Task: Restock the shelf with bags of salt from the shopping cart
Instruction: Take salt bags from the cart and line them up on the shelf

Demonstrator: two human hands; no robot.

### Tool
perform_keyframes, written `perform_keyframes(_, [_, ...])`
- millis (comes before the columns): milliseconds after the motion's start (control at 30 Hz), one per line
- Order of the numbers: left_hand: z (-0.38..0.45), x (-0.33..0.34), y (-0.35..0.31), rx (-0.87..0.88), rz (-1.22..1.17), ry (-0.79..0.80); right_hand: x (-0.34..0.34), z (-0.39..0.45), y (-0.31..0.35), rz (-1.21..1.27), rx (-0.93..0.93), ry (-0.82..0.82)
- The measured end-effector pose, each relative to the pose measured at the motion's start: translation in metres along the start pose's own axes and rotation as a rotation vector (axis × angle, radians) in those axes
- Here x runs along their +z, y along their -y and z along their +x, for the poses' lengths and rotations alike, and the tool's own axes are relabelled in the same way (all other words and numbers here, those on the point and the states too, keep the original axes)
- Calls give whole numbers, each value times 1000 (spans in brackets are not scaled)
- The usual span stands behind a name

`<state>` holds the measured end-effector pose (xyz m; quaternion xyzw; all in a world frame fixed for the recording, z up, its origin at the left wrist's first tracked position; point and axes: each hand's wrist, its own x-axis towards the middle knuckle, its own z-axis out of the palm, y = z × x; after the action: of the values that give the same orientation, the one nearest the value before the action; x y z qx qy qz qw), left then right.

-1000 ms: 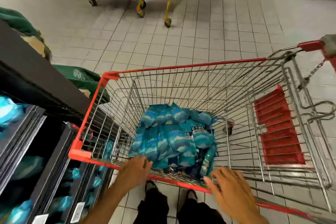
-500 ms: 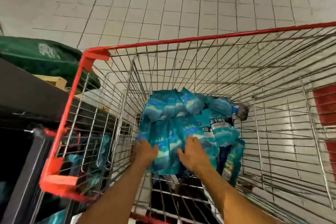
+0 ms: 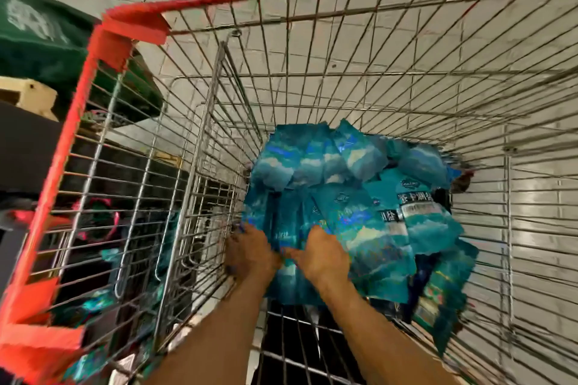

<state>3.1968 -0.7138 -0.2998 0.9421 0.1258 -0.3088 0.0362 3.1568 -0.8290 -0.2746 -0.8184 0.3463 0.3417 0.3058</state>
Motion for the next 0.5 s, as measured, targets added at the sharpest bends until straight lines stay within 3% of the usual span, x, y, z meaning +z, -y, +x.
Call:
perform_keyframes(200, [-1, 0, 3, 37, 83, -101, 27, -6, 9, 154, 80, -3])
perform_keyframes(367, [-30, -32, -6, 130, 69, -35, -9, -17, -8, 242, 64, 23])
perform_keyframes(500, [-64, -65, -30, 257, -82, 95, -58, -23, -45, 465, 21, 86])
